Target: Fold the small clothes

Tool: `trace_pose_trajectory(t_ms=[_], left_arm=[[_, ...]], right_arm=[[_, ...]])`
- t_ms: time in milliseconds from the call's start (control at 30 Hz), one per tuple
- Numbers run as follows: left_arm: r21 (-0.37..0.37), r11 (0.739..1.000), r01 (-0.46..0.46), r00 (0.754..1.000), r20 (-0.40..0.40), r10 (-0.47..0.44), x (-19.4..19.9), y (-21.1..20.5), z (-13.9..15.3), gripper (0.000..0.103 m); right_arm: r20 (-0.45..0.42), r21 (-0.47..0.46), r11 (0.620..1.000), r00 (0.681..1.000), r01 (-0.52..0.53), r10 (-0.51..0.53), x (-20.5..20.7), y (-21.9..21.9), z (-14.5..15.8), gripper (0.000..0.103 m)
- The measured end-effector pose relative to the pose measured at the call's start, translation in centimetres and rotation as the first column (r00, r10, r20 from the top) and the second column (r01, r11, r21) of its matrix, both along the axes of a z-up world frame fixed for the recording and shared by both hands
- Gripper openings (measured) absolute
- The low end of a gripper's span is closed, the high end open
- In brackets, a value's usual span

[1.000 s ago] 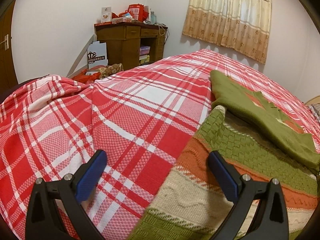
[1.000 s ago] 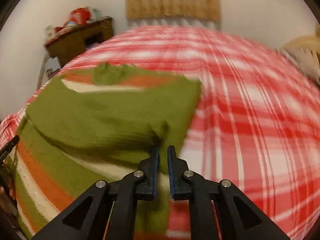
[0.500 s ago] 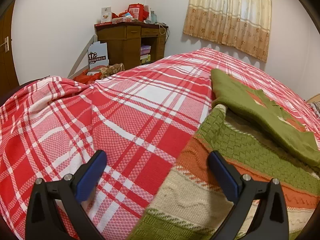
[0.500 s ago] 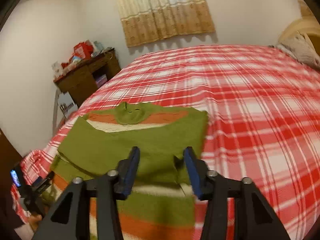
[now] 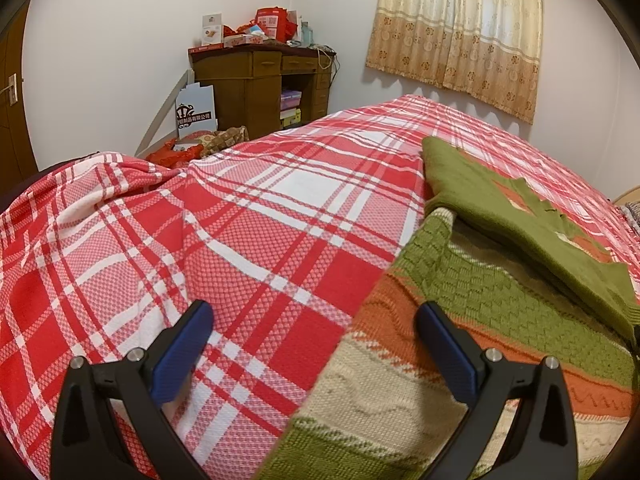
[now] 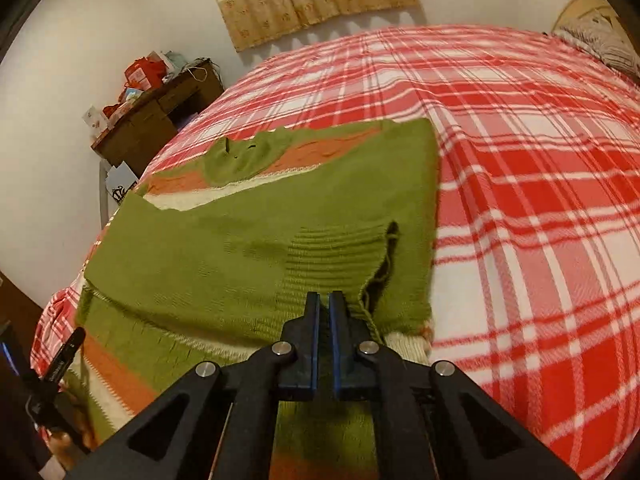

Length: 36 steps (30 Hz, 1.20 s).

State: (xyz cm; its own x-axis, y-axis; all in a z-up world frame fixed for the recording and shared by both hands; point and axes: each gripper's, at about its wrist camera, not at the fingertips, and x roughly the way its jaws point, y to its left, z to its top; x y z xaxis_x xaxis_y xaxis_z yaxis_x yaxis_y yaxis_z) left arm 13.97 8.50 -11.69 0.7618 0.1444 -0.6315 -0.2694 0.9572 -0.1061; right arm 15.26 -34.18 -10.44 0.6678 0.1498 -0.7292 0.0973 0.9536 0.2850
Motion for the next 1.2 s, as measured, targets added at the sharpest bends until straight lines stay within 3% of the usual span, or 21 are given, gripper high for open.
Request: trace_pose_trajectory(t_ms=[133, 267, 367, 533, 567, 633, 667, 800, 900, 1100, 1200], left_arm=[[-0.001, 1.000, 0.001, 1.000, 0.001, -0.001, 0.0, 0.1, -0.1, 0.103], [-0.001, 1.000, 0.002, 1.000, 0.000, -0.002, 0.0, 0.1, -0.1, 0.103], [-0.001, 1.000, 0.002, 1.000, 0.000, -0.002, 0.1, 0.0, -0.1, 0.103], [-0.002, 1.000, 0.007, 1.000, -0.014, -0.007, 0.1, 0.1, -0.1, 0.103], [-0.002, 1.000, 0.012, 1.000, -0.021, -0.012, 0.1, 0.1, 0.0, 0.103], [-0.001, 0.999, 0.051, 0.998, -0.044, -0.051, 0.0, 0.2, 0.2, 0.103], [0.007, 0.997, 0.082, 0.995, -0.058, -0.082, -0.2, 0.2, 0.3, 0.103], [0.039, 0.975, 0.220, 0.970, -0.112, -0.214, -3.0, 0.4, 1.2, 0.103], [0.067, 0.951, 0.302, 0.951, -0.098, -0.295, -6.6, 1.2, 2.4, 0.103], [0.084, 0.925, 0.371, 0.927, -0.092, -0.363, -12.4, 2.7, 3.2, 0.103], [0.072, 0.895, 0.440, 0.894, -0.129, -0.429, -14.9, 3.0, 2.4, 0.097]], right_arm=[[-0.043, -0.008, 1.000, 0.999, -0.001, 0.001, -2.7, 0.2, 0.1, 0.006], [0.044, -0.100, 0.994, 0.998, 0.046, -0.042, -8.3, 0.0, 1.4, 0.006], [0.124, -0.104, 0.990, 0.989, 0.093, -0.079, -13.0, -0.3, 2.7, 0.006], [0.145, -0.100, 0.991, 0.986, 0.094, -0.079, -19.1, -0.3, 3.6, 0.011], [0.136, -0.082, 0.993, 0.988, 0.086, -0.075, -19.7, -0.3, 3.5, 0.025], [0.127, -0.044, 0.996, 0.990, 0.072, -0.066, -21.0, -0.3, 3.3, 0.073], [0.143, -0.024, 0.998, 0.988, 0.062, -0.058, -21.9, -0.2, 3.1, 0.076], [0.160, -0.037, 0.999, 0.987, 0.016, -0.010, -24.2, 0.9, 3.2, 0.076], [0.158, -0.057, 0.998, 0.987, -0.017, 0.026, -25.4, 1.6, 3.0, 0.076], [0.068, -0.062, 0.993, 0.992, -0.102, 0.106, -26.9, 3.8, 0.6, 0.076], [0.037, -0.062, 0.991, 0.992, -0.118, 0.120, -27.7, 4.4, 0.1, 0.074]])
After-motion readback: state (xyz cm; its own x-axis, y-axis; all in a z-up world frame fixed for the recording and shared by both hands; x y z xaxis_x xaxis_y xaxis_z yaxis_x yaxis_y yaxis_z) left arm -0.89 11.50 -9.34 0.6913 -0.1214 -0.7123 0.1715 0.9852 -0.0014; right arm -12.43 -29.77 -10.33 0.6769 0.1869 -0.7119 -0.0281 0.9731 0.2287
